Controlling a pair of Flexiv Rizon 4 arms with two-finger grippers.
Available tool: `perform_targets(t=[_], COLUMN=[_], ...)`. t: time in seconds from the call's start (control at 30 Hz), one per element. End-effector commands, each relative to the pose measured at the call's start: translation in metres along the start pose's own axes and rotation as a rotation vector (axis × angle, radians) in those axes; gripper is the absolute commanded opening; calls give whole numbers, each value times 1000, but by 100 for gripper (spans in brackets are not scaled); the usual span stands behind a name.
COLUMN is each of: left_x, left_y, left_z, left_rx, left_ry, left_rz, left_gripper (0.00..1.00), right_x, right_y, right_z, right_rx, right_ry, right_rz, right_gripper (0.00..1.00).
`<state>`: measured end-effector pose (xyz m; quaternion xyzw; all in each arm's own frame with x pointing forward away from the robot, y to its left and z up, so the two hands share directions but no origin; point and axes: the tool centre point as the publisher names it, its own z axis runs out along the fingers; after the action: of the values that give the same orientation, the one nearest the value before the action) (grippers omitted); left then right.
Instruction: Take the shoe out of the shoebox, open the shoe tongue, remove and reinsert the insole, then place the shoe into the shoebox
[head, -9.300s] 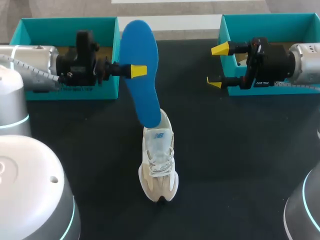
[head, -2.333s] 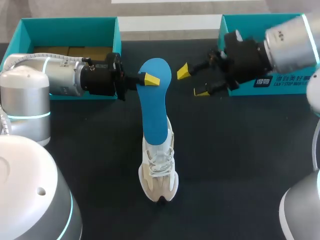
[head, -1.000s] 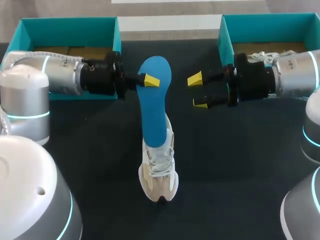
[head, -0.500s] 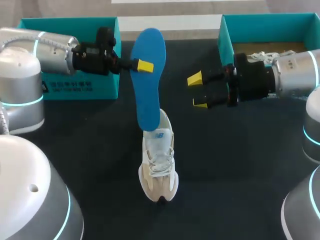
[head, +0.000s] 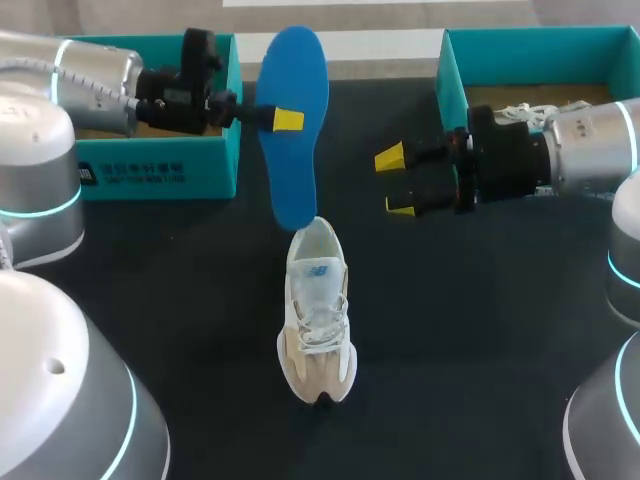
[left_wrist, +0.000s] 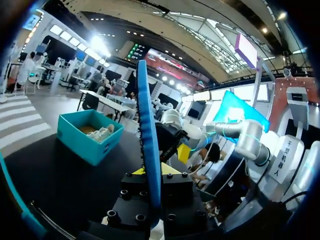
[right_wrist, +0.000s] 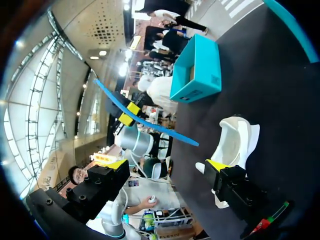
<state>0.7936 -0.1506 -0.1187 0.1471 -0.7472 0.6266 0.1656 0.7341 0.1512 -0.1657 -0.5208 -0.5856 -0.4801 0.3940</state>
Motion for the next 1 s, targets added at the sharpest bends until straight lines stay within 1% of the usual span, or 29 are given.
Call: perform_targets(t=[0.03,0.23,0.33,0.4,0.47,0.53,0.57,0.6,0.63,1.0], left_x=[7,7,6,5,3,1,-1,0,2,2], left_y=[2,2,6,7,8,13,18,18,17,17], left_z=[0,0,1,4,7,9,11,13,15,15], left_rx=[7,7,32,28,84,77,72,113,129,129], left_ry=[-56,-56,13,3,-20,-59,-86,-107,-147,-147], left_rz=[126,126,310,439,578,779,919,923,1027,1027], left_gripper=[0,0,0,0,0,0,0,0,0,0], right_x=[0,0,0,0,0,0,0,0,0,0], right_y=[0,0,0,0,0,0,0,0,0,0], right_z=[2,2,2,2,2,2,2,2,2,2], right_rx=[-2,-2,-2,-2,-2,-2,-2,-2,-2,-2], right_ry=[0,0,0,0,0,0,0,0,0,0], right_rz=[1,1,1,1,1,1,1,1,1,1], right_gripper=[100,100,100,100,100,100,100,100,100,100])
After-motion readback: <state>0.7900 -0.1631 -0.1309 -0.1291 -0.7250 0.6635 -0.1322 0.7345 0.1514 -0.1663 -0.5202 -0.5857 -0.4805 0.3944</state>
